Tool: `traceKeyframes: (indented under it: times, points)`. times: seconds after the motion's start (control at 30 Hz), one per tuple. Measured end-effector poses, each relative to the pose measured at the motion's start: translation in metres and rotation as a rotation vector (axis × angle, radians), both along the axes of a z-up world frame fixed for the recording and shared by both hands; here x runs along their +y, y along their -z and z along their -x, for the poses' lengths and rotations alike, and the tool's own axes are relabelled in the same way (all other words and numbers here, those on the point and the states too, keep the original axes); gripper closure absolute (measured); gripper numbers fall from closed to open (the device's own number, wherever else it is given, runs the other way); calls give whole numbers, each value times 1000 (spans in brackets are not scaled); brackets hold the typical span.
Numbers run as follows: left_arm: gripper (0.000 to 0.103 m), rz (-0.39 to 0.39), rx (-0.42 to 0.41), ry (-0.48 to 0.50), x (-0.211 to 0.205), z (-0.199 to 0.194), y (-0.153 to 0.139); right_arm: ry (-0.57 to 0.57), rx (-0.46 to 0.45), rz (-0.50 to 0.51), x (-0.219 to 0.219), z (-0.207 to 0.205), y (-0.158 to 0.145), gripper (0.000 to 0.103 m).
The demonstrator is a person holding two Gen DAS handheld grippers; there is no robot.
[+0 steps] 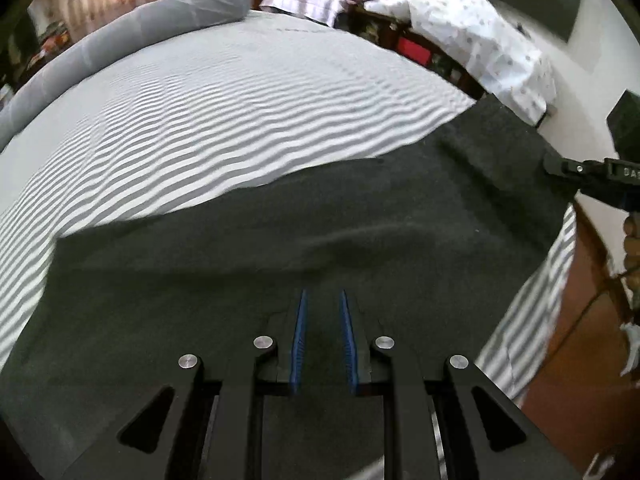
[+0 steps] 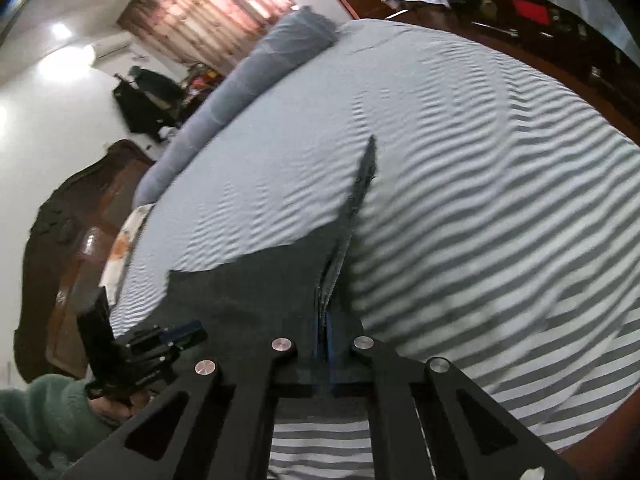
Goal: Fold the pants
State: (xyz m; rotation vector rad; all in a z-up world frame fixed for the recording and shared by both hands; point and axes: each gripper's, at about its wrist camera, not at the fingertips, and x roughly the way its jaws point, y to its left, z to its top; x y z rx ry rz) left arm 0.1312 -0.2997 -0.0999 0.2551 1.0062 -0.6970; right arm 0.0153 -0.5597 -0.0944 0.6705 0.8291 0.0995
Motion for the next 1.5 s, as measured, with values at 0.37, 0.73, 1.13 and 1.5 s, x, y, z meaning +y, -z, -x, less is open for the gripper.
traceKeyframes:
  times: [0.37, 0.73, 1.13, 1.5]
  points:
    - [78, 109, 23, -240, 182, 13, -55, -236, -63, -75, 160, -66, -31, 98]
    - [74, 182, 85, -446, 290, 17, -38, -474, 92, -2, 315, -113, 19, 98]
    - [65, 291, 192, -391, 275, 12, -24, -338, 69, -35, 309, -63, 21, 63]
    - [61, 300, 321, -348, 224, -4, 3, -190, 129, -191, 275, 5, 60, 54]
